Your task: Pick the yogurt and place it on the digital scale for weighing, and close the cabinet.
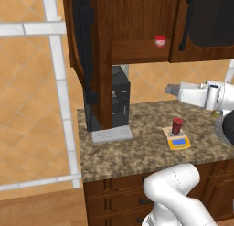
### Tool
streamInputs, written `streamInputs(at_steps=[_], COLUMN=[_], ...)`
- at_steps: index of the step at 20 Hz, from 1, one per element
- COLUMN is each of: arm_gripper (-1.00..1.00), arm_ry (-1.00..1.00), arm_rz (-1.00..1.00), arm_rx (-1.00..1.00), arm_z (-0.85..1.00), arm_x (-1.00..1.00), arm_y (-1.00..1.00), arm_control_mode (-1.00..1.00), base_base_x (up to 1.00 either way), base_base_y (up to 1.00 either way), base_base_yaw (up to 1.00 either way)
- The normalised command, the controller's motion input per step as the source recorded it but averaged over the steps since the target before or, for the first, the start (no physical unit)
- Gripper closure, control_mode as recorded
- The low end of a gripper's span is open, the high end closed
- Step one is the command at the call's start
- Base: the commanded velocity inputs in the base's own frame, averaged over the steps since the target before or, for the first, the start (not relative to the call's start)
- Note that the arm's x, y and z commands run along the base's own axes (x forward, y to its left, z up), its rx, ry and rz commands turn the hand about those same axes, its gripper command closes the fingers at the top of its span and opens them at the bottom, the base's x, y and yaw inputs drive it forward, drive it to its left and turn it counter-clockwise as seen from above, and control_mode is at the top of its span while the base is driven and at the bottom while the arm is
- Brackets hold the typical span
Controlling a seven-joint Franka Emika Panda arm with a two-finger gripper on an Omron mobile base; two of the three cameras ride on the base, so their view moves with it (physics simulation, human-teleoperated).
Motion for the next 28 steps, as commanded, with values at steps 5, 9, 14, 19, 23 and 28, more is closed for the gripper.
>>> streamInputs(at_steps=[5,9,14,19,23,28], arm_gripper=[-1.0,-1.0,-1.0,-1.0,-1.0,-1.0], arm_ry=[-0.2,0.0,0.0,-0.05,0.14,0.05], arm_rz=[0.04,0.12,0.03,0.0,0.01,0.03], arm_rx=[0.23,0.52,0.63,0.33,0.52,0.49], arm_z=[-0.92,-0.65,-0.53,-0.45,-0.63,-1.0], arm_x=[0.06,-0.22,-0.66,-0.99,-0.74,-0.63], arm_y=[0.81,0.77,0.99,0.97,0.78,0.92], arm_control_mode=[-1.0,-1.0,-1.0,-1.0,-1.0,-1.0], base_base_x=[0.0,0.0,0.0,0.0,0.0,0.0], base_base_y=[0.0,0.0,0.0,0.0,0.0,0.0], base_base_yaw=[0.0,0.0,0.0,0.0,0.0,0.0])
